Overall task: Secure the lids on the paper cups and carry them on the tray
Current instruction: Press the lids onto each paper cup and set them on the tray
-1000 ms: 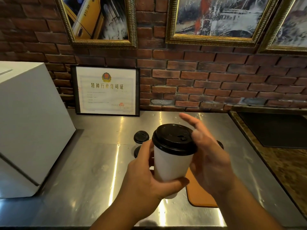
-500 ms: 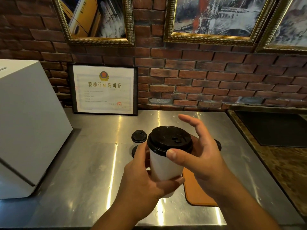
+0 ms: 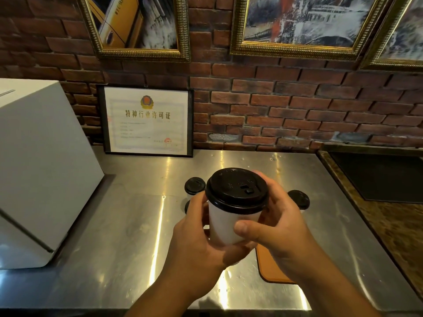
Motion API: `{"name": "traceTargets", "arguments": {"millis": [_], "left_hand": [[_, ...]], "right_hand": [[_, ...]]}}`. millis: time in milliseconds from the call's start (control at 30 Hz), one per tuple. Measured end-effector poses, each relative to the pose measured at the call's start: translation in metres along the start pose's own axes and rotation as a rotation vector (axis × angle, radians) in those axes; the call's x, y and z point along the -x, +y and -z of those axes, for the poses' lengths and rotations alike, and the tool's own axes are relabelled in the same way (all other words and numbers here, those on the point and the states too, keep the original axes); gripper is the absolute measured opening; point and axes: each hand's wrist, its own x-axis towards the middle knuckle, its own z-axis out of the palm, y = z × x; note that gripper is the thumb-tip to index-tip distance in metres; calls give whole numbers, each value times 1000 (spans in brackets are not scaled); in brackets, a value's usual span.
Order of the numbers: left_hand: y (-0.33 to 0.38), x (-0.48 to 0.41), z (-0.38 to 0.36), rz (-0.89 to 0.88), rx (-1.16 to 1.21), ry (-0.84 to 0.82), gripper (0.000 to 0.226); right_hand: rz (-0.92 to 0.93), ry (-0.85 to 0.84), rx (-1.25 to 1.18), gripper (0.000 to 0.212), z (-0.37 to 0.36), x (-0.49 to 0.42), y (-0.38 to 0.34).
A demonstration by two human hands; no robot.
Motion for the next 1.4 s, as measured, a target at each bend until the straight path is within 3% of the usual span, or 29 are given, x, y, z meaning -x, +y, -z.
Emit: {"name": "traceTargets", "arguments": {"millis": [100,200,467,900,1100,1333,1400], "left_hand": [[-4,0,-2,6,-20,6,94],[-7,-1,-8,13,-21,10,92],[-18,-6,-25,29,-37,-14,94],[-31,-21,-57,14,-26,-87,90],[-55,-25,-71,117,-78,-159,102],[-119,-9,-65,347,-289,-248,61],[-149,-3,-62,455,-369,-236,65]], "right_hand": [[10,7,12,81,0,2,10],[8,26,3,71,2,1,18],[17,80,68,81,12,-4,43],[30,80,12,77,49,-17,68],[18,93,33,81,75,-24,94],[-68,185,105,81,124,-34,130],[-83,193,131,83,141,-37,146]]}}
